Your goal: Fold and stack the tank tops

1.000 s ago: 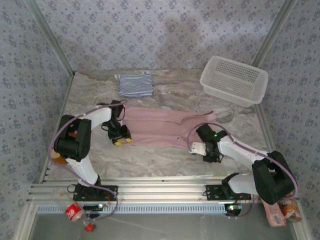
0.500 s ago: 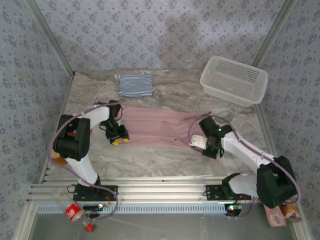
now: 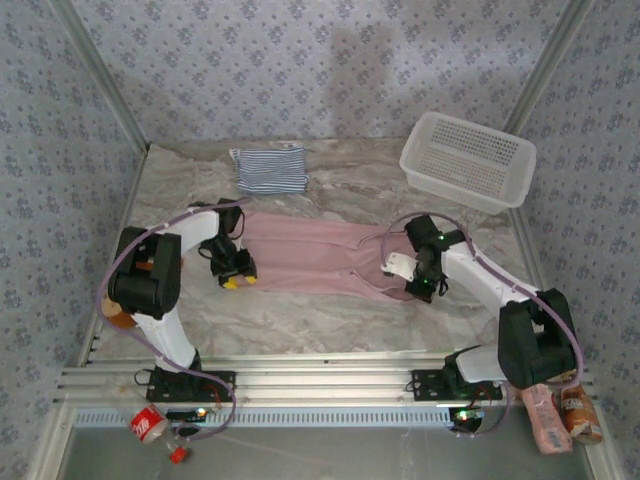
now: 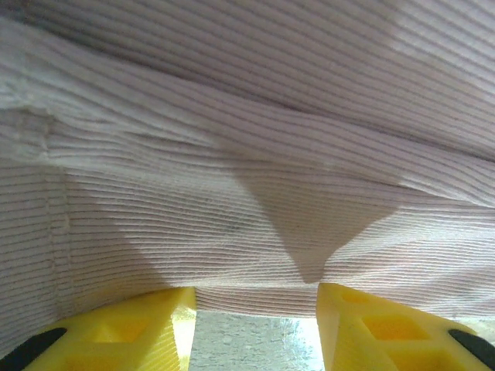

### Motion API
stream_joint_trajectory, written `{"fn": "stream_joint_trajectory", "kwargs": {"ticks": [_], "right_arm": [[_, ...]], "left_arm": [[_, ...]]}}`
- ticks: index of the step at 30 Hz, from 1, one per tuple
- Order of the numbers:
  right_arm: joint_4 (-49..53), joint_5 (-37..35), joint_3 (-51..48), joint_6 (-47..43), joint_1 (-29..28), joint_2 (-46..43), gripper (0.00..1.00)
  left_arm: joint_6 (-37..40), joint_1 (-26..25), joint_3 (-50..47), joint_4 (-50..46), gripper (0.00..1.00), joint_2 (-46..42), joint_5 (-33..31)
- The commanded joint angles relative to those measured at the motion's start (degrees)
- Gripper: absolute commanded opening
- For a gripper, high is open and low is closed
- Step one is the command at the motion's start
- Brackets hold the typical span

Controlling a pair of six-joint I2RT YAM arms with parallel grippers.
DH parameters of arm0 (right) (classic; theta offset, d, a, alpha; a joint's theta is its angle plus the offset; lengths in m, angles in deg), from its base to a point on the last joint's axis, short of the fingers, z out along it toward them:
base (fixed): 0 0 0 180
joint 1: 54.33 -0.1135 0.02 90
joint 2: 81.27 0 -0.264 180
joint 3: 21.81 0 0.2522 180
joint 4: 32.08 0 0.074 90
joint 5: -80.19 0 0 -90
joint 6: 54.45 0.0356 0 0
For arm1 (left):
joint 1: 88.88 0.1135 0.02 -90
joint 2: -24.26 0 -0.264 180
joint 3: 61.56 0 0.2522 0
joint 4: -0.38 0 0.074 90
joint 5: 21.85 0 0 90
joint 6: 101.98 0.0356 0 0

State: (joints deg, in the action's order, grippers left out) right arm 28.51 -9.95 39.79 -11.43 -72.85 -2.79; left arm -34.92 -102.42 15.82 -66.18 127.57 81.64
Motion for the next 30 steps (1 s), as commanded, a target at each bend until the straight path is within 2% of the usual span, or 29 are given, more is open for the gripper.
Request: {"fn": "stream_joint_trajectory", "kwargs": {"ticks": [1,14,20,23,25,28,30], "right_arm": [[-1.5,0.7,1.4,0.3,1.7,2.3,0.07],[-6.7,-4.1,7.9,4.2,4.9,14.7,0.12],[-5.7,-3.3,7.5,6.0,4.9,12.5,0.24],[-4.0,-2.4,7.7,7.8,5.0,9.3,0.34],[-1.5,-2.5,8.3,9.2,5.0,7.7,0.37],[1.3,-5.1,9.5,16.0,4.6,4.8,0.41],[2.1,-5.3,11.1,23.9,4.5,3.0,0.44]], "left_arm": [[1.4,0.6,0.3,-2.1,0.45,1.1,-0.9],[3.0,2.2,-0.4,-3.0,0.45,-0.4,-1.3],[3.0,2.3,0.2,-3.7,0.45,-1.4,1.1],[3.1,2.4,2.4,-5.2,0.45,-2.0,1.4],[3.2,2.6,4.5,-5.8,0.45,-2.4,1.8],[3.6,2.7,8.7,-6.8,0.45,-1.7,1.8],[3.9,2.8,12.3,-6.8,0.45,-0.3,1.4]]}}
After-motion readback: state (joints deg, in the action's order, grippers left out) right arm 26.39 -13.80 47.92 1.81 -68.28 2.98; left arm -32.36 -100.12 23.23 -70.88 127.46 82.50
